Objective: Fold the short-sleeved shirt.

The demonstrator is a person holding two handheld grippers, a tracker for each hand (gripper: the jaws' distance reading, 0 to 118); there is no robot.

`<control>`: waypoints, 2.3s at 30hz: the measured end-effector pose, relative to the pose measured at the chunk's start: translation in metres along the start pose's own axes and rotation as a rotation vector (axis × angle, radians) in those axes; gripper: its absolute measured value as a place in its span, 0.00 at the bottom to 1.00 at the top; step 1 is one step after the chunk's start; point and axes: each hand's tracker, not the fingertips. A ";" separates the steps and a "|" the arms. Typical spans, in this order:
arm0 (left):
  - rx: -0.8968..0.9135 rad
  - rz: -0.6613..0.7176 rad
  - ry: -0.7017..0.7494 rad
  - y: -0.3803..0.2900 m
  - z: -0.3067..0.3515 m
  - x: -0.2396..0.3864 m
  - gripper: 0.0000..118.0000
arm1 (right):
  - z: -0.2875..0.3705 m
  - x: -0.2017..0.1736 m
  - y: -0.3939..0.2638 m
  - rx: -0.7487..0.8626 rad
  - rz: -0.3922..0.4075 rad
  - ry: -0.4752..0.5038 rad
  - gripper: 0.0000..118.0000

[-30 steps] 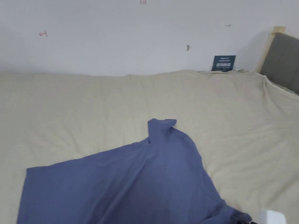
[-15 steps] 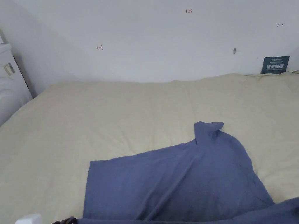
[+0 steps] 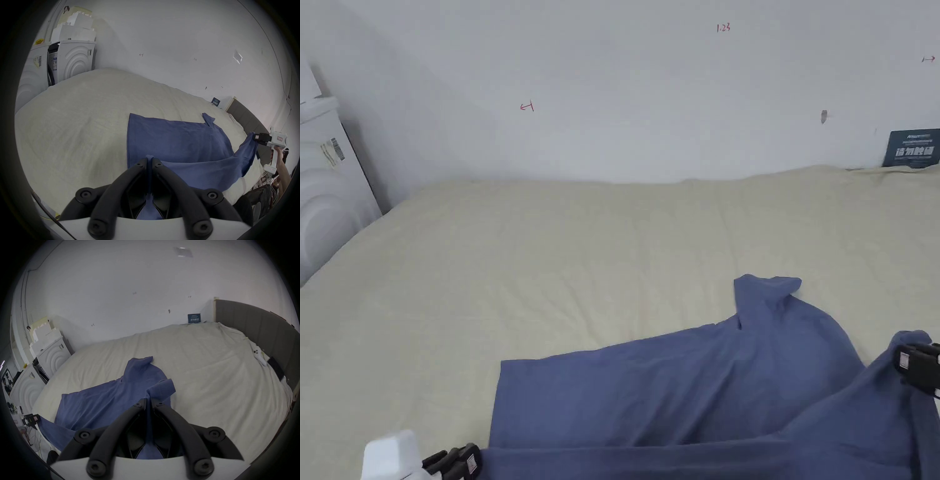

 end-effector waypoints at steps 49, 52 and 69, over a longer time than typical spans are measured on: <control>0.176 -0.008 -0.069 -0.075 0.104 0.061 0.05 | 0.141 -0.044 -0.167 0.073 -0.043 0.046 0.02; 0.177 0.001 -0.049 -0.080 0.107 0.061 0.01 | 0.141 -0.045 -0.169 0.065 -0.057 0.070 0.02; 0.064 0.055 0.125 -0.101 0.012 0.017 0.38 | 0.133 -0.038 -0.168 0.014 -0.111 0.125 0.02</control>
